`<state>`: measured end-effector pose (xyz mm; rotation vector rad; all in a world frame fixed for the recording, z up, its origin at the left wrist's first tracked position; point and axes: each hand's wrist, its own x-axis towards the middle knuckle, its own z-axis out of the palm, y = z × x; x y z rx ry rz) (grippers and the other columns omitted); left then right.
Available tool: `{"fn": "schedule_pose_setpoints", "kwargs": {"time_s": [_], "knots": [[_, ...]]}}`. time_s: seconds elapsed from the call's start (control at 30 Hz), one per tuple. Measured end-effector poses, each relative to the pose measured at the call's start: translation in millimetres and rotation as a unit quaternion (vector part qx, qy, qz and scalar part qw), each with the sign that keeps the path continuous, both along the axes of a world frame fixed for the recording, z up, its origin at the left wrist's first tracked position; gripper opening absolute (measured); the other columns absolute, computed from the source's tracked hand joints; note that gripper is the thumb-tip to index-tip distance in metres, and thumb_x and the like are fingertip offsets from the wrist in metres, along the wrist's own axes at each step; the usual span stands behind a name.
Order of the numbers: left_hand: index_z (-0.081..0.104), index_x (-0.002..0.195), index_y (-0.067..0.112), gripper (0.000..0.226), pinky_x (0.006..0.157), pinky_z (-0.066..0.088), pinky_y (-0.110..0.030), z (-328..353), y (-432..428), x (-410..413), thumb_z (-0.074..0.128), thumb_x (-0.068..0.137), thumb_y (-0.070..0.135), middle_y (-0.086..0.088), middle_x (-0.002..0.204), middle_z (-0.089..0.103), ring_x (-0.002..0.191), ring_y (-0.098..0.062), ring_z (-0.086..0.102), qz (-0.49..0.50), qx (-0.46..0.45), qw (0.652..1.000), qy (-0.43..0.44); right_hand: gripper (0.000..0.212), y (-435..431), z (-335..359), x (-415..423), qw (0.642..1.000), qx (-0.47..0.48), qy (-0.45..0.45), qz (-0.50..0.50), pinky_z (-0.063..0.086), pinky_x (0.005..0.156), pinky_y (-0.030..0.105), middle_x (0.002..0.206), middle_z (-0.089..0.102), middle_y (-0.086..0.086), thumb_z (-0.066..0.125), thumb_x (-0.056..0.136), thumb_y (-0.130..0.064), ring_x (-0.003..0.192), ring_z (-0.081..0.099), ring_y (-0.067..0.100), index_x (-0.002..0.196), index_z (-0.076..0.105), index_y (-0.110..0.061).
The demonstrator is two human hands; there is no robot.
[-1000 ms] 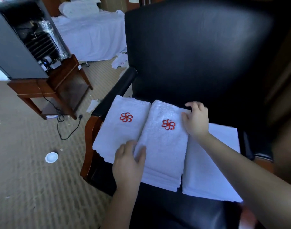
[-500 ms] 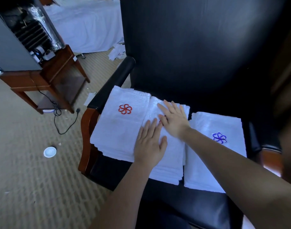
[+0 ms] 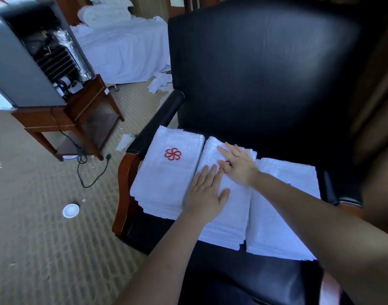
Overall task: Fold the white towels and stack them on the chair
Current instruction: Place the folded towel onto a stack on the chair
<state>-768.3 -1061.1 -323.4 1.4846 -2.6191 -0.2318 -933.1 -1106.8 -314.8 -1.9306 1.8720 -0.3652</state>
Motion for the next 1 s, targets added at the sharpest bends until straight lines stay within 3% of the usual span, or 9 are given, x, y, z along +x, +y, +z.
{"fn": "schedule_pose_setpoints", "kwargs": {"time_s": [0.17, 0.23, 0.37, 0.6, 1.0], "knots": [[0.025, 0.153, 0.011, 0.091, 0.112, -0.015, -0.02, 26, 12, 13, -0.002, 0.08, 0.059, -0.002, 0.161, 0.02, 0.15, -0.015, 0.006, -0.007, -0.038, 0.999, 0.003, 0.05, 19, 20, -6, 0.997, -0.073, -0.021, -0.003, 0.001, 0.119, 0.036, 0.161, 0.017, -0.003, 0.039, 0.102, -0.032, 0.15, 0.001, 0.02, 0.151, 0.028, -0.027], [0.023, 0.153, 0.012, 0.087, 0.111, -0.016, -0.021, 36, 21, 24, 0.0, 0.084, 0.059, -0.002, 0.162, 0.018, 0.15, -0.015, 0.005, 0.002, -0.042, 0.999, -0.019, 0.049, 31, 23, -4, 0.996, -0.092, -0.017, -0.011, 0.008, 0.12, 0.039, 0.159, 0.023, -0.003, 0.039, 0.102, -0.03, 0.149, 0.007, 0.021, 0.15, 0.031, -0.027], [0.015, 0.155, 0.015, 0.063, 0.117, -0.01, -0.026, 55, 44, 52, 0.026, 0.102, 0.048, 0.001, 0.163, 0.01, 0.15, -0.014, 0.001, 0.047, -0.029, 0.997, -0.057, 0.05, 56, 42, 0, 0.996, -0.092, -0.001, -0.015, 0.013, 0.12, 0.038, 0.158, 0.026, 0.0, 0.042, 0.101, -0.031, 0.148, 0.013, 0.02, 0.149, 0.035, -0.02], [0.016, 0.155, 0.015, 0.061, 0.119, -0.006, -0.029, 96, 92, 86, 0.028, 0.103, 0.046, 0.0, 0.163, 0.011, 0.15, -0.015, 0.002, 0.084, -0.046, 0.993, -0.065, 0.047, 102, 93, 8, 0.986, -0.163, 0.024, -0.001, 0.029, 0.113, 0.034, 0.152, 0.038, 0.007, 0.05, 0.099, -0.032, 0.141, 0.033, 0.023, 0.143, 0.046, -0.014], [0.037, 0.145, 0.013, 0.052, 0.12, 0.008, -0.031, 158, 171, 128, 0.041, 0.101, 0.041, -0.001, 0.151, 0.037, 0.142, -0.018, 0.026, 0.108, -0.13, 0.985, -0.036, 0.044, 182, 147, 43, 0.972, -0.231, 0.033, 0.025, 0.036, 0.105, 0.033, 0.148, 0.044, 0.001, 0.047, 0.1, -0.033, 0.136, 0.039, 0.021, 0.141, 0.046, -0.017]]}}
